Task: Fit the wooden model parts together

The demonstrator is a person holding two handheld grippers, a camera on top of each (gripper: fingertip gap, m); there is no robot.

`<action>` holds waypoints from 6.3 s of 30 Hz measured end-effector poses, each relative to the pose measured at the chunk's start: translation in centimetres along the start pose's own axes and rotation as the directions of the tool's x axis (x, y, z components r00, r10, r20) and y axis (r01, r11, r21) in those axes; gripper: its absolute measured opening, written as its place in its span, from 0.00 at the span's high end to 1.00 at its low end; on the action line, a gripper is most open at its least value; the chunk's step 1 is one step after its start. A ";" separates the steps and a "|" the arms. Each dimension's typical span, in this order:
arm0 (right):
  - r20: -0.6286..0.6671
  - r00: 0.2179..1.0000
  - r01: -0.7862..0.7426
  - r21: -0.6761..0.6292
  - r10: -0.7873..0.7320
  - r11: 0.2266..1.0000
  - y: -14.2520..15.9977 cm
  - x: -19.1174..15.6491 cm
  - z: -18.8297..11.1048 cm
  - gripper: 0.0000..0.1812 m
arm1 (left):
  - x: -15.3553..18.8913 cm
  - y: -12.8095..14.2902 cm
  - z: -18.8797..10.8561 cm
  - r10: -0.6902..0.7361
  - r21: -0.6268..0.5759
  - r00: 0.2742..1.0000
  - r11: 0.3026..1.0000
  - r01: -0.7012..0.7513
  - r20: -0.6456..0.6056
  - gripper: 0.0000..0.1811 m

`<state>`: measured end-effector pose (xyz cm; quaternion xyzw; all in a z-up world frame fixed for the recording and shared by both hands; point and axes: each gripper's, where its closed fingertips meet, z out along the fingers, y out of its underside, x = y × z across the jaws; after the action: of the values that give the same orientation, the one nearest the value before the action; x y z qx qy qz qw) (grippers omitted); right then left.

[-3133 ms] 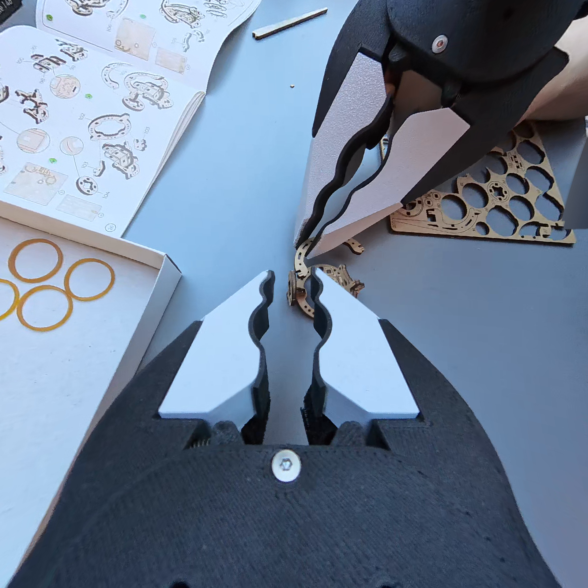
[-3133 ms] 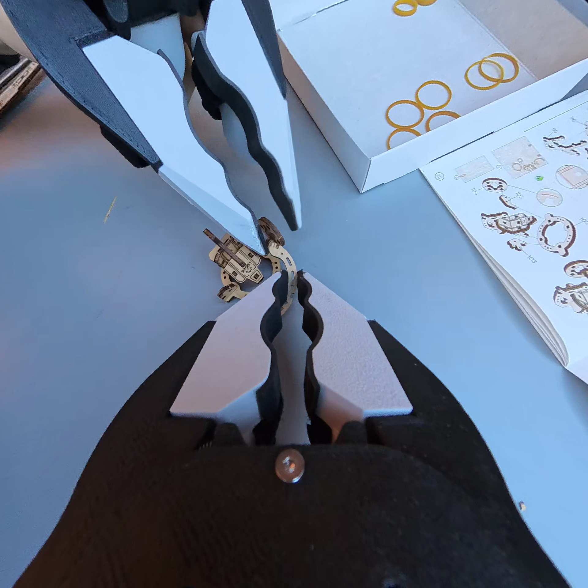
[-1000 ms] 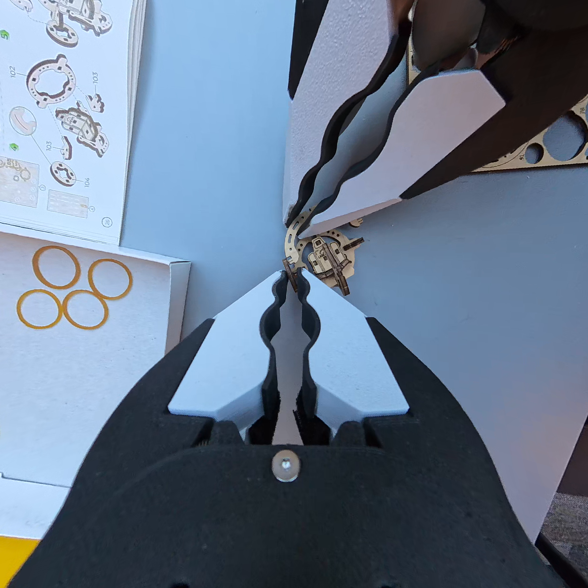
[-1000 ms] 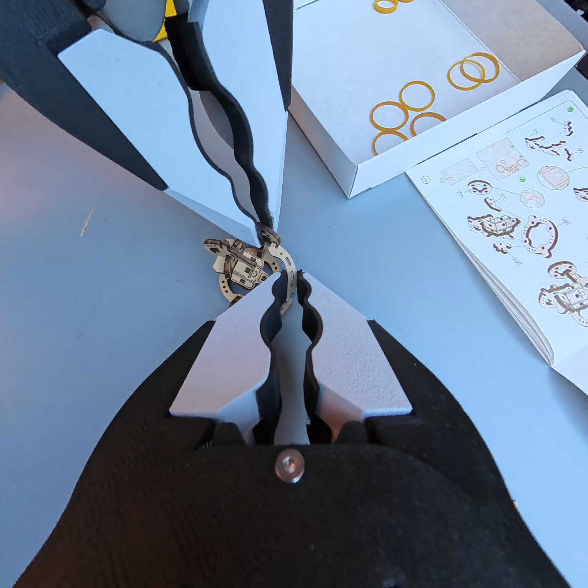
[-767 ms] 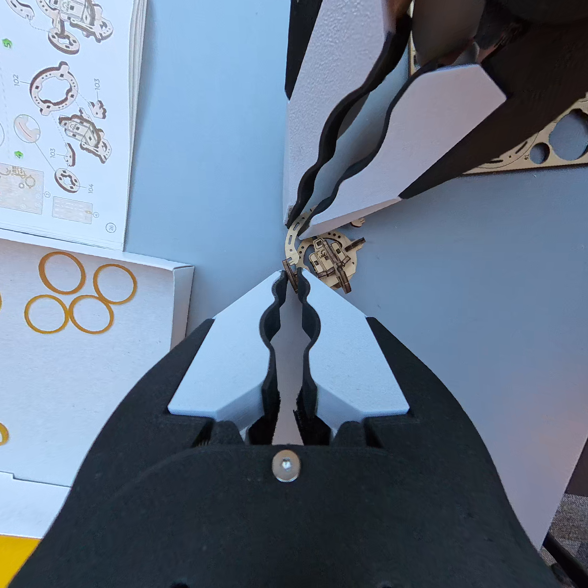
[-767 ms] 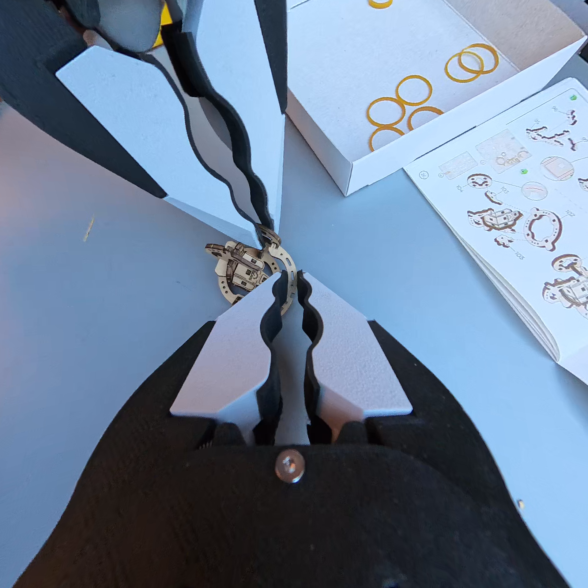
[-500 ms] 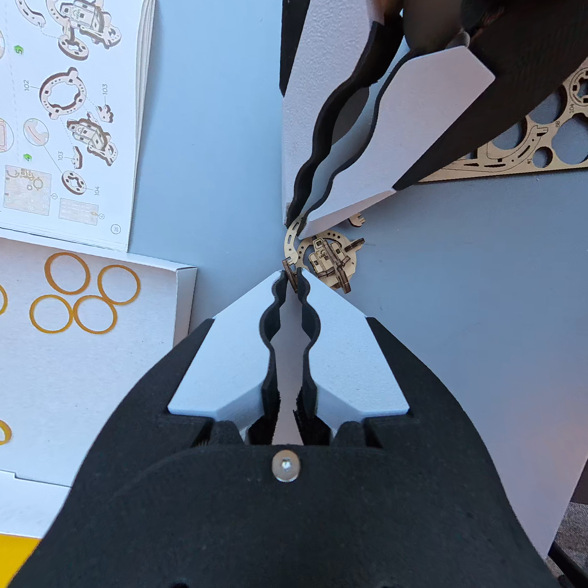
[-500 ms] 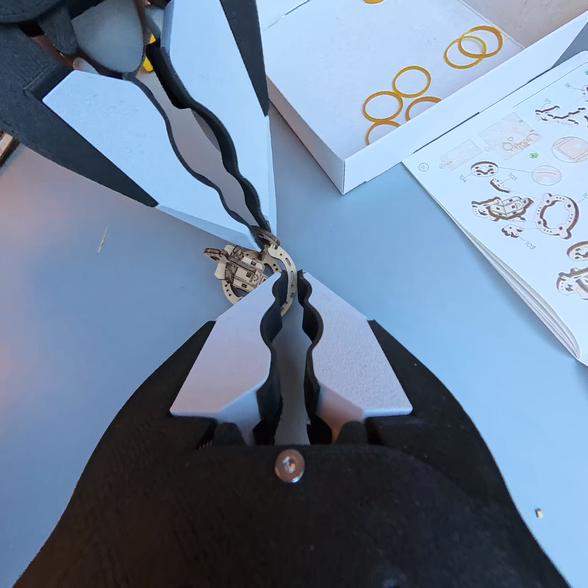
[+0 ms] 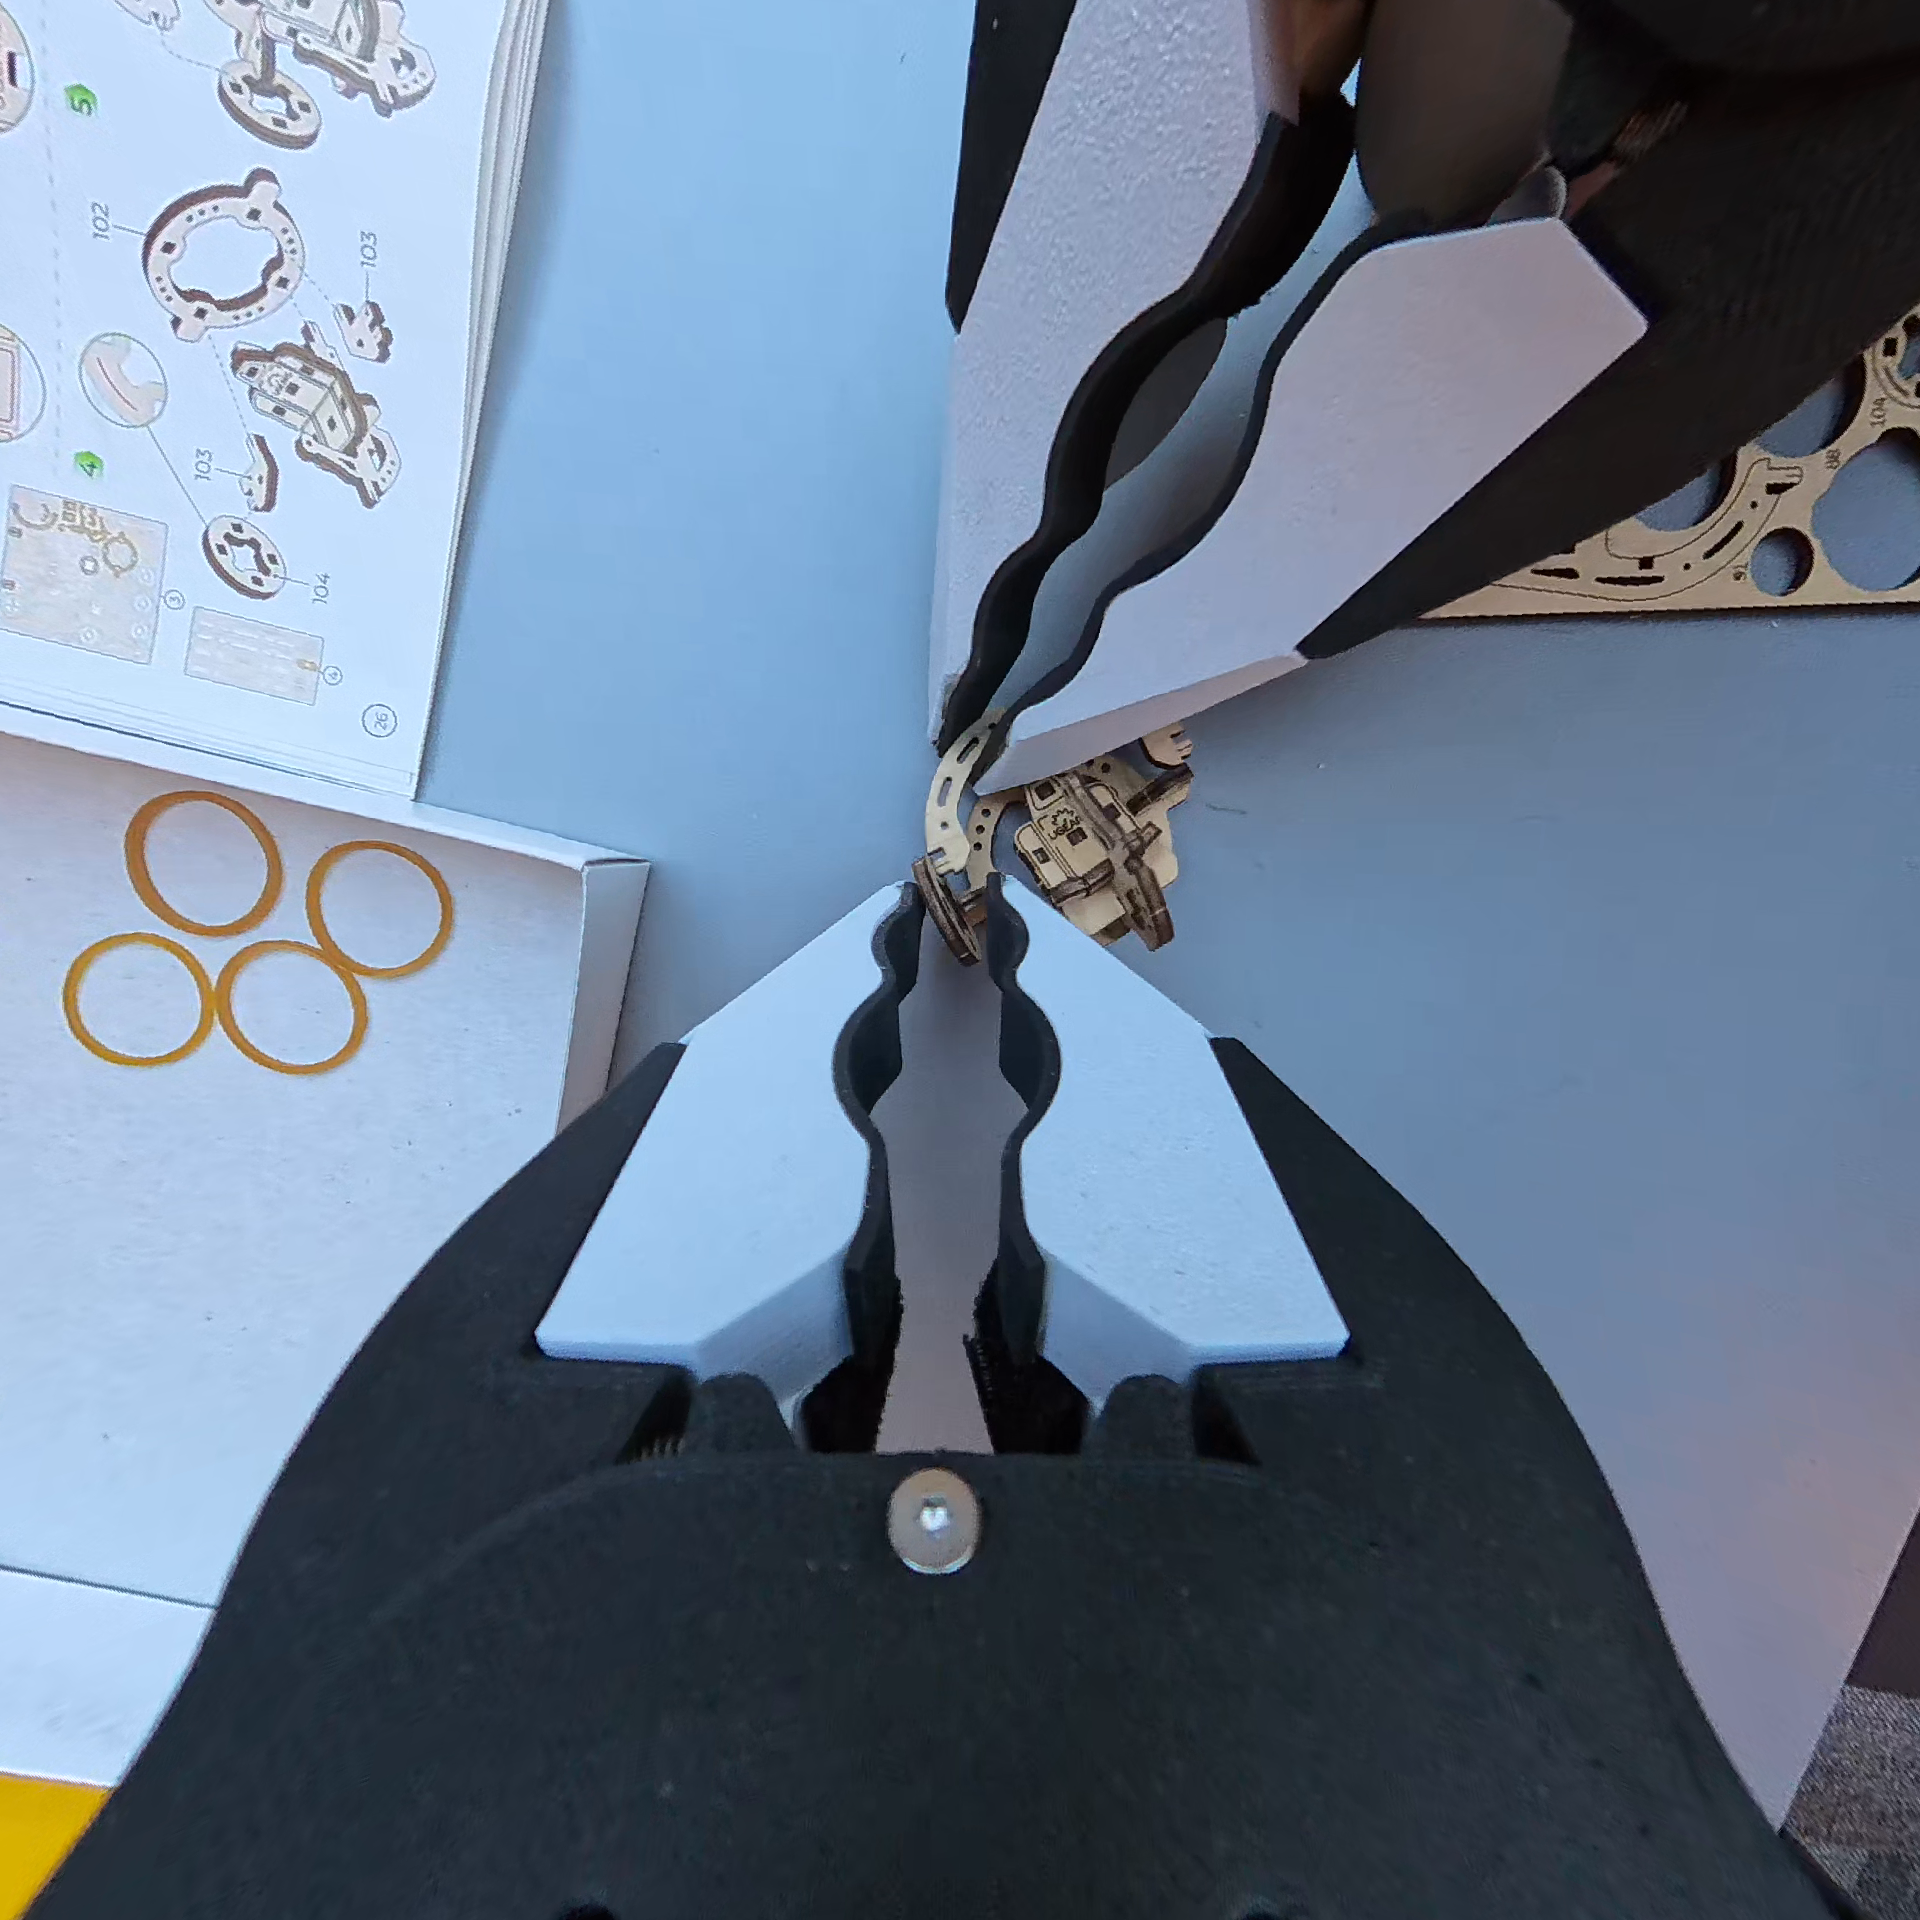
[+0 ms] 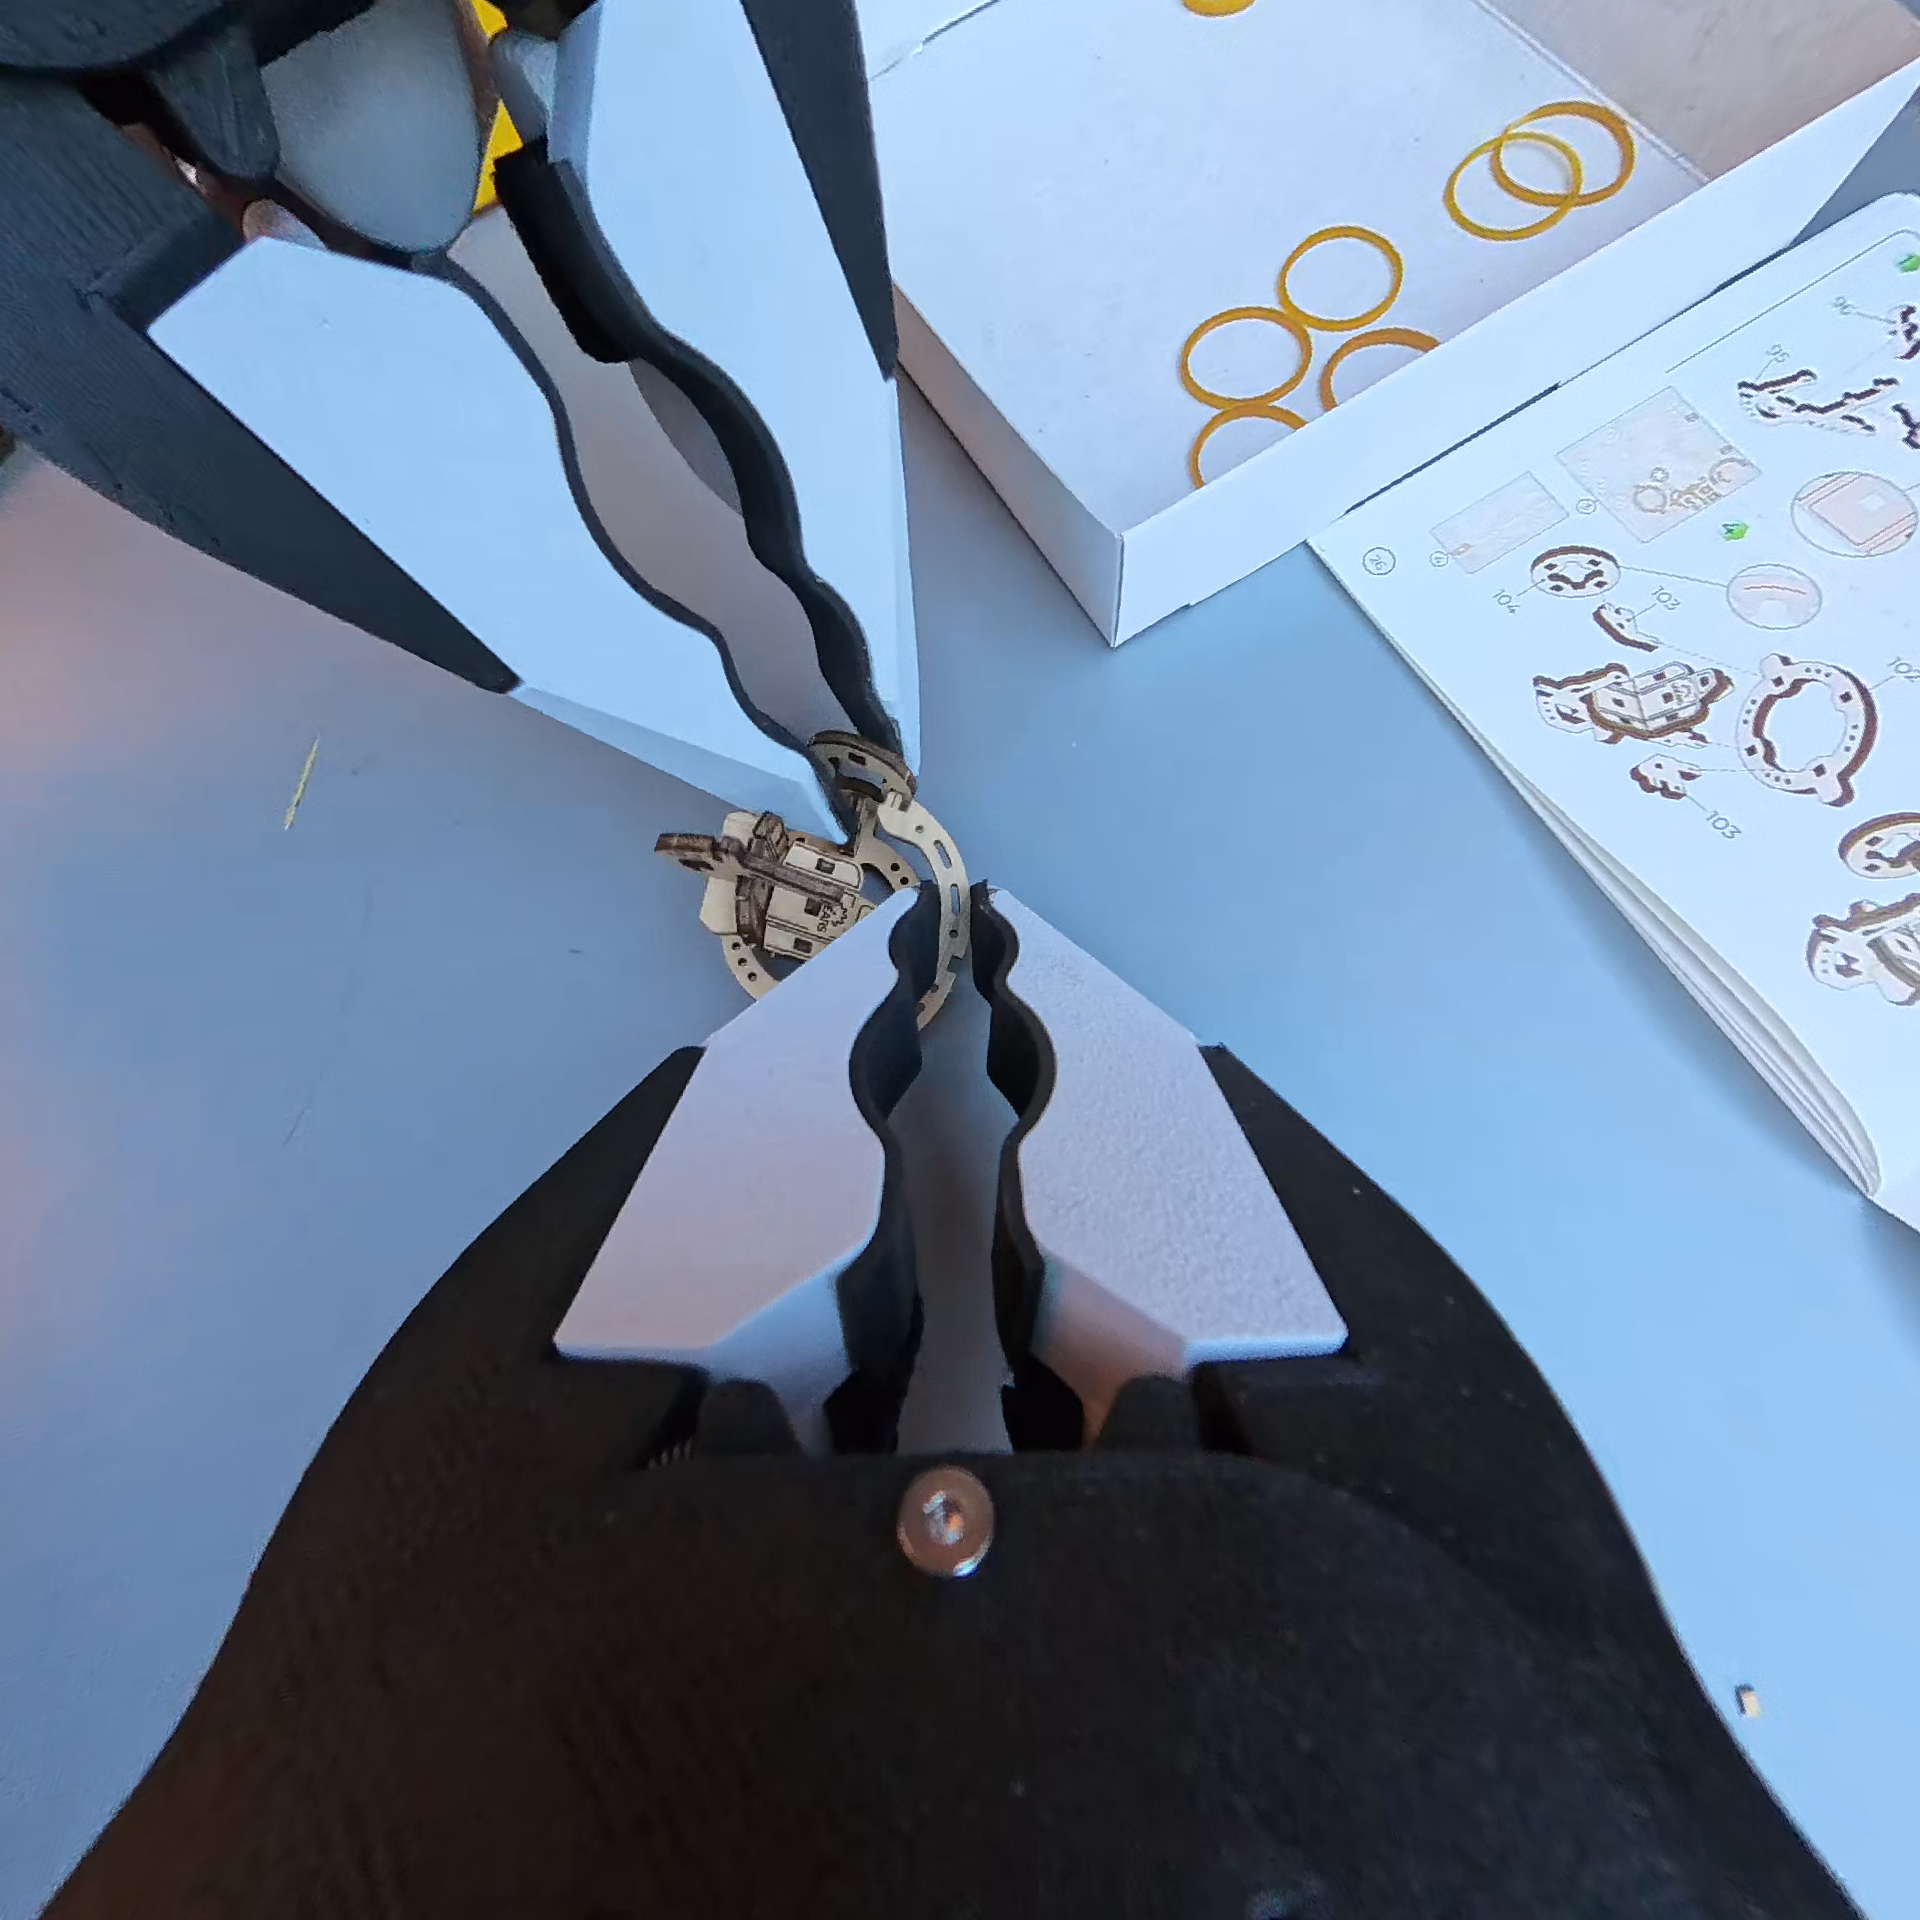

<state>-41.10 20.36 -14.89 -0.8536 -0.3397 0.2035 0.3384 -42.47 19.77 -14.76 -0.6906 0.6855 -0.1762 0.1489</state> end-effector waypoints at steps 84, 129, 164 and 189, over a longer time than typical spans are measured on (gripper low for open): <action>-0.009 0.997 0.072 0.014 -0.072 0.997 -1.1 0.0 0.5 0.98 | -0.6 0.9 -0.8 -0.030 -0.153 0.992 0.988 0.011 -0.122 0.97; -0.020 0.993 0.112 -0.006 -0.112 0.994 -0.9 0.0 0.6 0.97 | -0.4 1.0 -0.8 0.019 -0.207 0.991 0.977 -0.046 -0.129 0.97; 0.042 0.993 0.108 -0.006 -0.108 0.994 -0.7 -0.8 0.7 0.97 | -0.4 1.3 -0.9 -0.029 -0.172 0.991 0.985 0.007 -0.129 1.00; 0.050 0.998 0.043 0.002 -0.043 0.999 -0.7 -0.6 1.0 0.97 | -0.6 1.6 -1.3 -0.210 -0.157 0.966 0.970 0.187 -0.153 0.93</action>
<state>-42.40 20.72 -14.96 -0.8407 -0.3661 0.2177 0.3343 -44.48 20.39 -14.31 -0.7472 0.6336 -0.1993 0.0227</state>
